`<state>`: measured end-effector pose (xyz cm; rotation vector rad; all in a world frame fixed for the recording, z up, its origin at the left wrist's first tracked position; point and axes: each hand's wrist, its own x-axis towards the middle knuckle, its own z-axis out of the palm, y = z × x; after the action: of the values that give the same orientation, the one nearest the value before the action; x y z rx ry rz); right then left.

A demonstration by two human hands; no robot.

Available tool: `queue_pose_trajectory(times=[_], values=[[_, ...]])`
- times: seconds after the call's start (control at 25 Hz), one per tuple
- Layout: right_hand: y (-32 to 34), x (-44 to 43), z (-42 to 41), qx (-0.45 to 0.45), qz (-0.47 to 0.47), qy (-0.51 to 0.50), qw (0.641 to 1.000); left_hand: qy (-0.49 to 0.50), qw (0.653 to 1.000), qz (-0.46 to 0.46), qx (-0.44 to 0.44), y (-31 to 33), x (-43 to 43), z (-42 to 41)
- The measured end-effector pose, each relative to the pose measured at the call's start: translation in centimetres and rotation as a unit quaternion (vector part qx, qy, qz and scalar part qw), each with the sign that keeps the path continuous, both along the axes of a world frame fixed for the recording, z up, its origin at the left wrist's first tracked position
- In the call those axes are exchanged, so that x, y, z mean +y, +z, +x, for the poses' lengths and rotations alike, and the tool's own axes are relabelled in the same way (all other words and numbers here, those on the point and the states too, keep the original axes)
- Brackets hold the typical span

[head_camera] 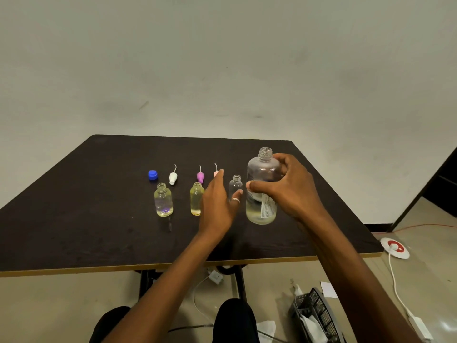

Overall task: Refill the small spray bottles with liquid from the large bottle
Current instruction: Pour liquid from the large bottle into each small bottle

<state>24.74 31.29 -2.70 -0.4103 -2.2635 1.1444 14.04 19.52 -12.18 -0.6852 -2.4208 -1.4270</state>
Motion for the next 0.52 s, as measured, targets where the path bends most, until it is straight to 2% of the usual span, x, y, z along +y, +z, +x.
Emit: queue_pose_trajectory(times=[0.2,0.32,0.52], values=[[-0.5,0.2,-0.2,-0.005,0.005,0.000,1.000,-0.004,0.994,-0.046,-0.099,0.0,2.6,-2.0],[-0.7,0.2,-0.2,-0.004,0.019,0.014,1.000,-0.013,0.991,-0.019,-0.130,-0.6,3.0,-2.1],[-0.7,-0.1,-0.4,-0.004,0.052,0.021,0.998,-0.017,0.991,0.033,-0.132,-0.3,1.8,-1.3]])
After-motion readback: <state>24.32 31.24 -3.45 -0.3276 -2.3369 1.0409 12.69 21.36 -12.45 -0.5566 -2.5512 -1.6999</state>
